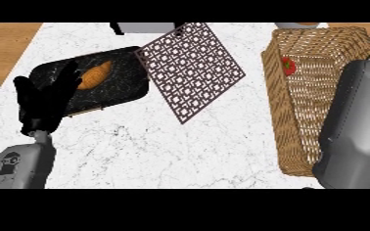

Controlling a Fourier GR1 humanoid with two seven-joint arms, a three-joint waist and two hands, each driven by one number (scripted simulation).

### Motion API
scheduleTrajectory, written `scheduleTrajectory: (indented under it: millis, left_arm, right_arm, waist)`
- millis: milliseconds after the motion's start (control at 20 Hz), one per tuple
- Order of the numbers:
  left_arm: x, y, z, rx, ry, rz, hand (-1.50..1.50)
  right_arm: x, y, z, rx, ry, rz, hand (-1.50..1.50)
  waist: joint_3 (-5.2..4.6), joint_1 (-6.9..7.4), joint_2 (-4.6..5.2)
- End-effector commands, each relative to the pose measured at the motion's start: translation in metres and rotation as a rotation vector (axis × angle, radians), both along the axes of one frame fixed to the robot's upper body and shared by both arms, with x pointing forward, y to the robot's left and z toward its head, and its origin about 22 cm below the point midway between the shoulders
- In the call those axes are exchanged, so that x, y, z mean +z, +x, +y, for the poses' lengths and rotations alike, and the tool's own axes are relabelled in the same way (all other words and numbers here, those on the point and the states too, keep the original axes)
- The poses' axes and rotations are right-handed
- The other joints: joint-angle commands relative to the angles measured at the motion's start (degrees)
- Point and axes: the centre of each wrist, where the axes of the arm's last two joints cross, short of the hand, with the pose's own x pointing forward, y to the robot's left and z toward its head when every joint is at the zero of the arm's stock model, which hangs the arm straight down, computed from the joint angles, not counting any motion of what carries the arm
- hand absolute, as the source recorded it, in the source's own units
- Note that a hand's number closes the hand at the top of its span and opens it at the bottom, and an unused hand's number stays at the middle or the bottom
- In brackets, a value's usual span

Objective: Pick the bell pepper from the placemat and place it in the basket

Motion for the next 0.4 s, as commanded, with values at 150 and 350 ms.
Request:
scheduleTrajectory:
  millis: [150, 350]
  left_arm:
    - [0.001, 0.004, -0.001, -0.005, -0.015, 0.018, 0.0]
    - [0.004, 0.001, 0.004, 0.015, -0.005, 0.003, 0.0]
  right_arm:
    - [-0.003, -0.029, 0.009, 0.031, 0.206, -0.092, -1.5]
    - [-0.011, -0.053, 0.013, 0.091, 0.203, -0.096, -1.5]
  waist:
    - [0.0, 0.29, -0.48]
    - [0.06, -0.34, -1.22]
